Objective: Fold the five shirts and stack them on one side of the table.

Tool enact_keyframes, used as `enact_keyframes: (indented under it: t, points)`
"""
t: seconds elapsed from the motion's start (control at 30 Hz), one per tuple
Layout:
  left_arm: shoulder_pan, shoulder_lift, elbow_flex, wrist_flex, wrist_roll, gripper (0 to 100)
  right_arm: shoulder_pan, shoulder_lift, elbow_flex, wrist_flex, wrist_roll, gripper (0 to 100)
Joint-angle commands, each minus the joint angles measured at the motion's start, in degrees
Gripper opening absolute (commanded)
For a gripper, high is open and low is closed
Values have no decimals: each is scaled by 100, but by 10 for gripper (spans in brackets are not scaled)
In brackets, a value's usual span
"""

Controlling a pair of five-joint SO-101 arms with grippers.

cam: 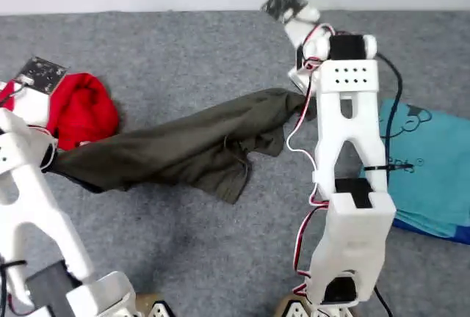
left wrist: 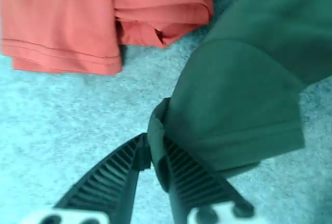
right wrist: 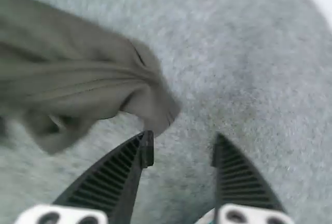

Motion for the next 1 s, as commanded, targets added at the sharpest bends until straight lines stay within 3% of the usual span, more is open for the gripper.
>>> enact_keyframes:
  t: [0.0,0.17,0.27,0.43,0.6,0.73,0.97]
  points:
    - [0,149,-4,-114,-18,14,-435,-233,-993,1464,-237,219]
    - [0,396,4,-149,-18,14,-884,-620,-686,1701,-651,157]
    - [0,571,-4,-149,-18,14,-1235,-848,220,1710,-677,131]
    - [0,695,-13,-149,0,14,-1877,-1429,1943,1701,-695,130]
    - [0,695,-13,-273,246,14,-2800,-1323,3007,1552,-1398,177]
    - [-62,712,-4,-519,642,14,-3284,-840,3200,1349,-1697,224]
    - [-97,800,-4,-527,721,14,-3371,-48,3174,593,-1723,224]
